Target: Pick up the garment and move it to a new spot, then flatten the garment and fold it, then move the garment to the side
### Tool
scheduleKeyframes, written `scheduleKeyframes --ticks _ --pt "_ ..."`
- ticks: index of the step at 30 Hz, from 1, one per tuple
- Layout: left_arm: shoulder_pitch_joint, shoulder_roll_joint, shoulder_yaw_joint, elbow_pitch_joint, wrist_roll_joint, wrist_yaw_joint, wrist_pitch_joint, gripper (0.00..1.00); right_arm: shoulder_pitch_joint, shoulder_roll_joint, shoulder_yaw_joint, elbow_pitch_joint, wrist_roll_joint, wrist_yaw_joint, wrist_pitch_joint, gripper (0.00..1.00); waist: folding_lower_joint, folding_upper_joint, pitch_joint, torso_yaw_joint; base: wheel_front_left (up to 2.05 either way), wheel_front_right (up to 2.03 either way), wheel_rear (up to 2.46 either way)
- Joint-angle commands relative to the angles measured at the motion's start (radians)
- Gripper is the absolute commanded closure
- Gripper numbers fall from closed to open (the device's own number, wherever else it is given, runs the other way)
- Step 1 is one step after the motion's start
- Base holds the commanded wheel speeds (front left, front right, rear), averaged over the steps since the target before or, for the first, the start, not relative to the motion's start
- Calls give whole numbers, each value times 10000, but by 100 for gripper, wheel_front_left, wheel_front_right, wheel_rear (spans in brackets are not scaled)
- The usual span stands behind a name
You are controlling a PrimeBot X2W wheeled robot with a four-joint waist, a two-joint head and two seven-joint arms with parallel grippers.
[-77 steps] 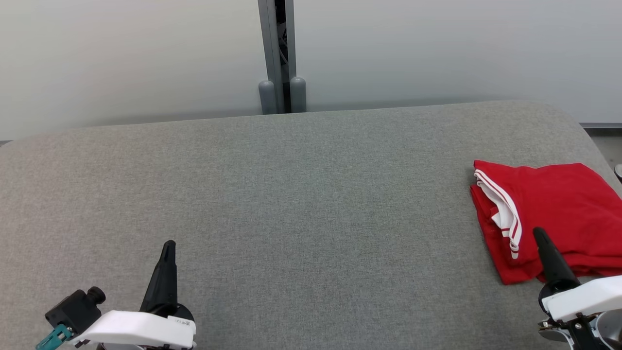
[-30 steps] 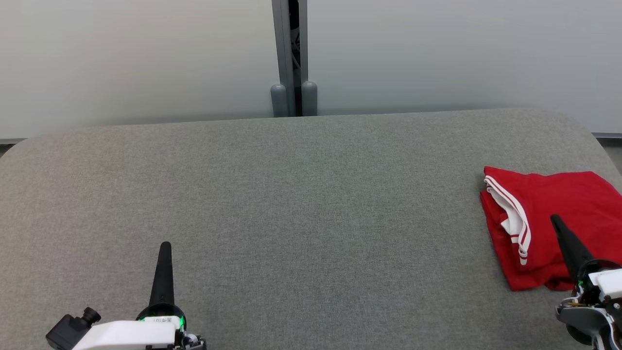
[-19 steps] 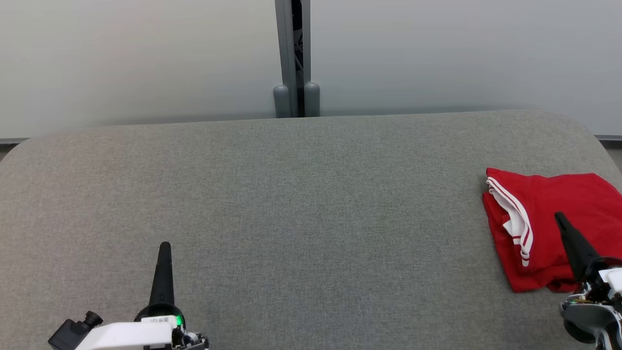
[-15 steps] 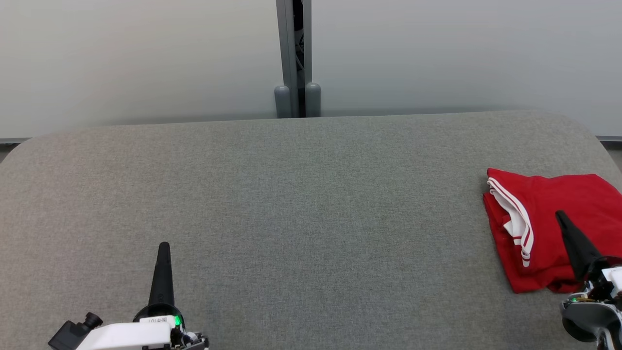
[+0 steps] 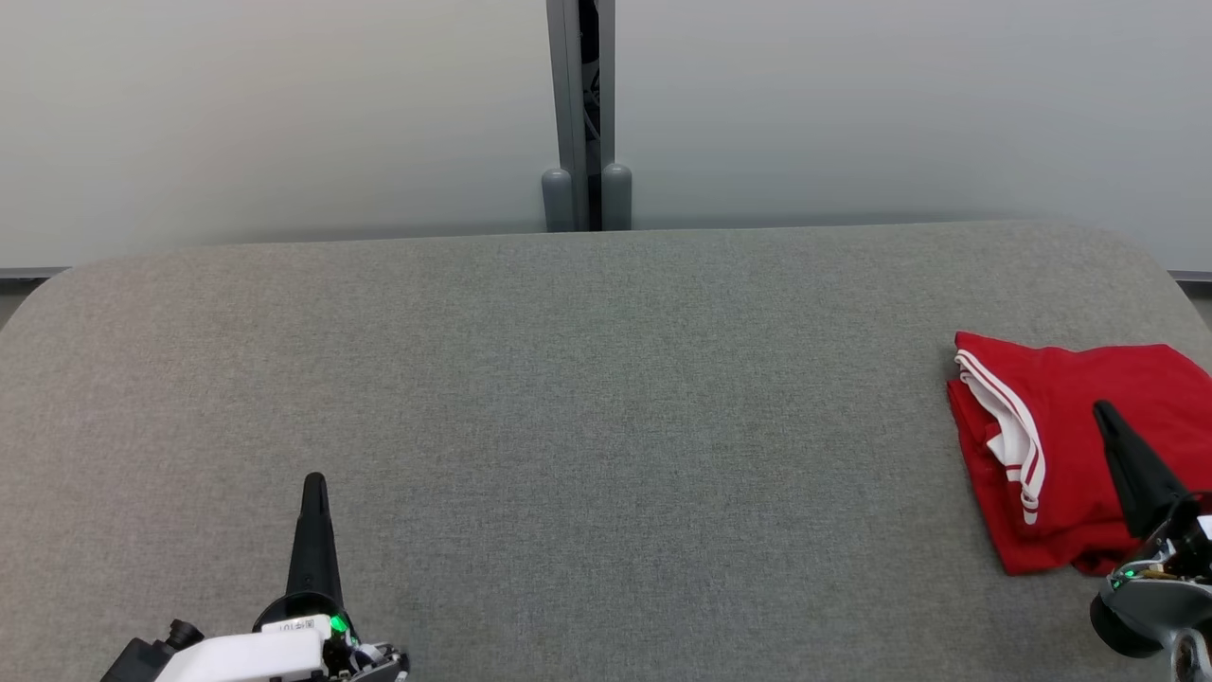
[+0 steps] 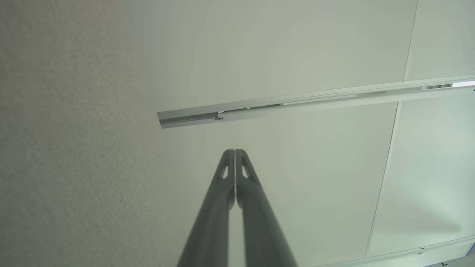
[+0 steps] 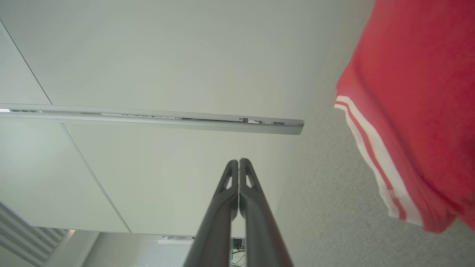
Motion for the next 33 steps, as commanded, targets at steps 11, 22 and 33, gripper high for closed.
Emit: scheduleKeyframes --ticks 11,22,33 --pt "41 -40 84 13 -236 -143 -45 100 -150 -38 -169 112 273 7 193 100 -1 0 -12 27 0 0 0" --pt "42 -40 83 6 -235 -144 -47 100 -173 1 -218 117 195 7 246 100 -1 0 -12 27 0 0 0" --pt "44 -40 82 1 -235 -144 -48 100 -192 39 -277 120 144 7 287 100 -1 0 -12 27 0 0 0"
